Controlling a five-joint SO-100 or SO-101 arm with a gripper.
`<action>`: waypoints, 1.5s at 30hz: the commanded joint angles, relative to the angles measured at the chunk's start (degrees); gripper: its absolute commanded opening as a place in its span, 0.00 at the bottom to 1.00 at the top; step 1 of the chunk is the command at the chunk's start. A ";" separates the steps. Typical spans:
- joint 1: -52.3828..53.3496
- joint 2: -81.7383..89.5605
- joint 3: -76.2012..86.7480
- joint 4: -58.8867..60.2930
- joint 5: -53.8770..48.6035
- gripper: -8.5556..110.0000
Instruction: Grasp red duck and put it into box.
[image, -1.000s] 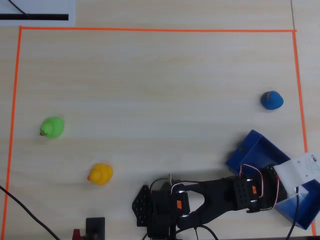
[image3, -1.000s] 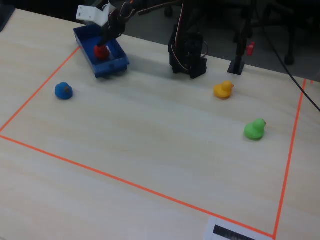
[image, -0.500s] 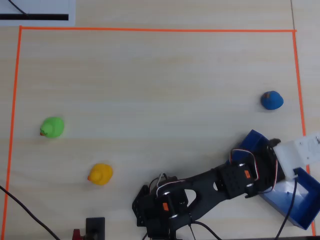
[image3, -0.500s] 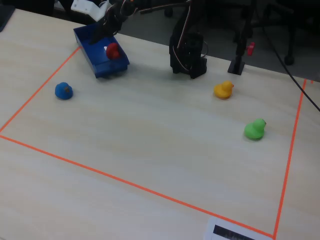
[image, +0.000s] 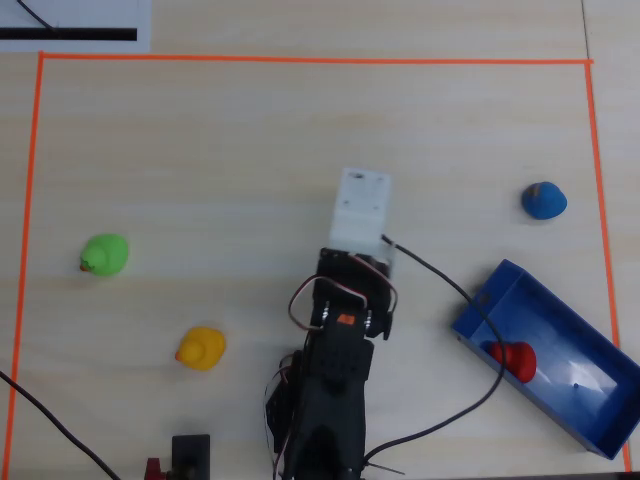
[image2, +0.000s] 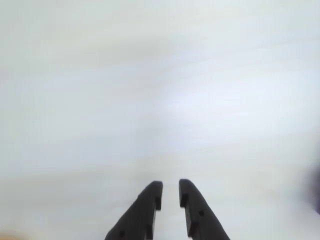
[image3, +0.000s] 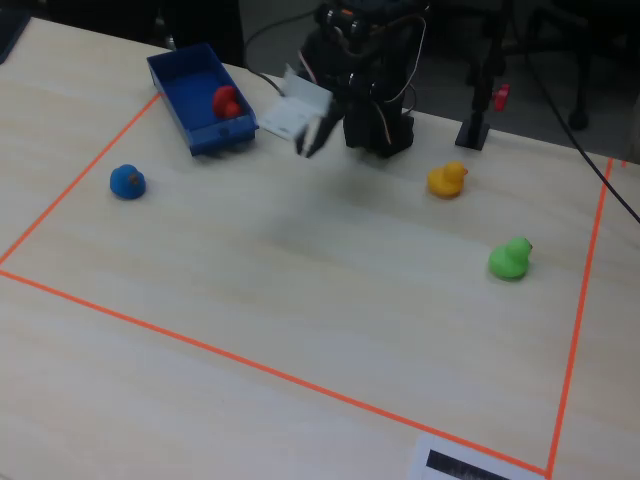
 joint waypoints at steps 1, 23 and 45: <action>-10.02 10.55 13.71 -0.62 -0.35 0.07; -14.24 26.02 32.61 4.39 -0.09 0.07; -8.61 30.15 32.61 6.59 0.18 0.13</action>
